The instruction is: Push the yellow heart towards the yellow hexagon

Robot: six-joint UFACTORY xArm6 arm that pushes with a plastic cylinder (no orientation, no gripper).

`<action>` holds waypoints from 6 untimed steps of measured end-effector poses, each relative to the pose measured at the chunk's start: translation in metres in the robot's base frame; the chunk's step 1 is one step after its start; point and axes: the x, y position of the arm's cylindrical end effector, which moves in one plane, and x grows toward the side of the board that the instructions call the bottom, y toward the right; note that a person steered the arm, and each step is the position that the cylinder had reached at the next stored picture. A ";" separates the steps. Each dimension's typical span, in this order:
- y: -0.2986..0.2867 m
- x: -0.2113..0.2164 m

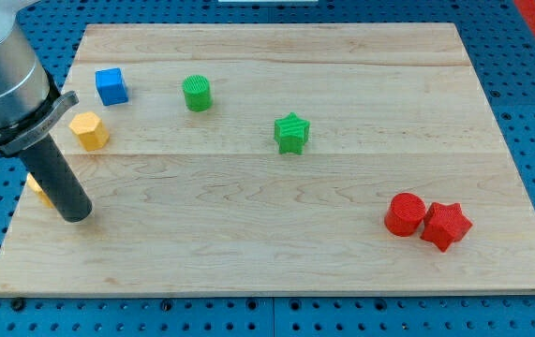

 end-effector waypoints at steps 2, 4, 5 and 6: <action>0.089 0.045; -0.087 0.069; -0.091 0.046; -0.091 0.013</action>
